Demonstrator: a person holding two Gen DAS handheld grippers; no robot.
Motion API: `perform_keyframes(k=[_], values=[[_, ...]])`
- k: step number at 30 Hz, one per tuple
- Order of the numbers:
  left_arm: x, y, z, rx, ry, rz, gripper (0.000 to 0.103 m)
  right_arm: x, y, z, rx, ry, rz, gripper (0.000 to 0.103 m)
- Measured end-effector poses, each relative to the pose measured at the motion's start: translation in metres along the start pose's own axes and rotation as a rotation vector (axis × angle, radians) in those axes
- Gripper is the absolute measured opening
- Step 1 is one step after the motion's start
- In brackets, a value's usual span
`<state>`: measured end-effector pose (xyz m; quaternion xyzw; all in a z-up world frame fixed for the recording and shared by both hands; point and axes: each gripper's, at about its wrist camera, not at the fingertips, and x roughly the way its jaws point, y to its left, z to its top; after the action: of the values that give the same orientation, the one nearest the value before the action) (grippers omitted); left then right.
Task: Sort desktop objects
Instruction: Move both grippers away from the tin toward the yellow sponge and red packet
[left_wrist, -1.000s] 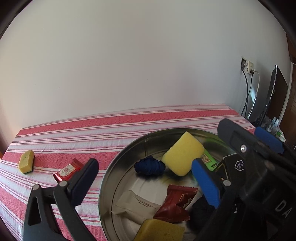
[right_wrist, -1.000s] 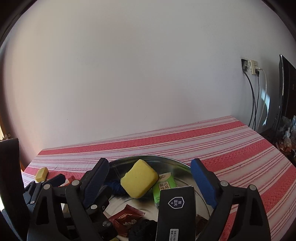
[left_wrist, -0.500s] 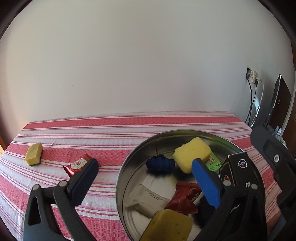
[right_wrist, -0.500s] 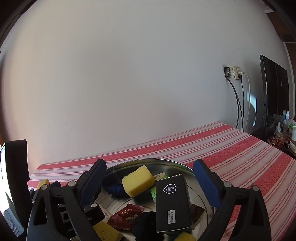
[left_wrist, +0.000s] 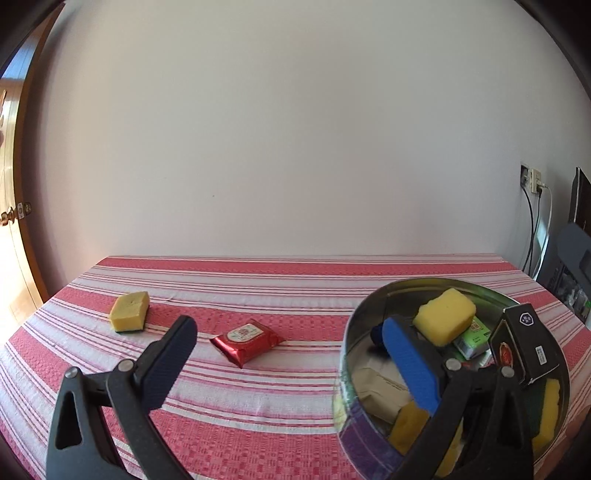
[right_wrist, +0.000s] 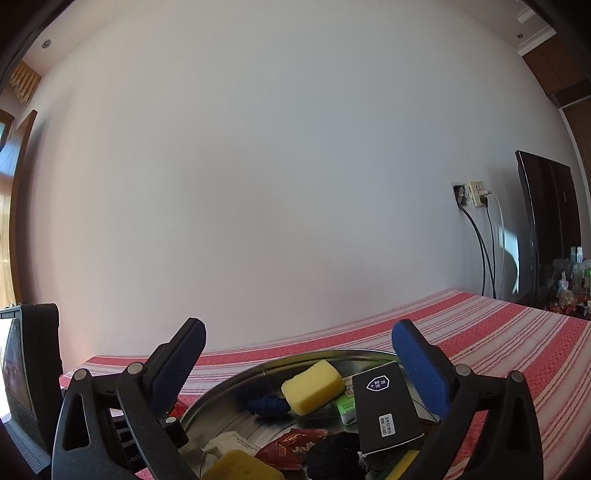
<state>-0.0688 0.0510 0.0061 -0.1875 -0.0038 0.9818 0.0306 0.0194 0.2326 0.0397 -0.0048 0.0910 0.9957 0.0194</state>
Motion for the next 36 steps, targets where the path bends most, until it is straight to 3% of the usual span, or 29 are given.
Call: perform_keyframes(k=[7,18,25,29,36], values=[[0.009,0.055,-0.009,-0.072,0.071,0.107,0.102,-0.002,0.040,-0.009,-0.084,0.018,0.086,0.102],[0.011,0.140,-0.010,-0.137,0.102,0.272,0.102,0.013,0.110,-0.018,-0.124,0.104,0.248,0.102],[0.025,0.196,-0.011,-0.235,0.155,0.357,0.102,0.054,0.167,-0.029,-0.181,0.257,0.350,0.102],[0.040,0.224,-0.010,-0.261,0.203,0.419,0.102,0.092,0.198,-0.041,-0.216,0.411,0.360,0.102],[0.067,0.252,-0.009,-0.288,0.273,0.453,0.102,0.161,0.231,-0.084,-0.326,0.672,0.262,0.102]])
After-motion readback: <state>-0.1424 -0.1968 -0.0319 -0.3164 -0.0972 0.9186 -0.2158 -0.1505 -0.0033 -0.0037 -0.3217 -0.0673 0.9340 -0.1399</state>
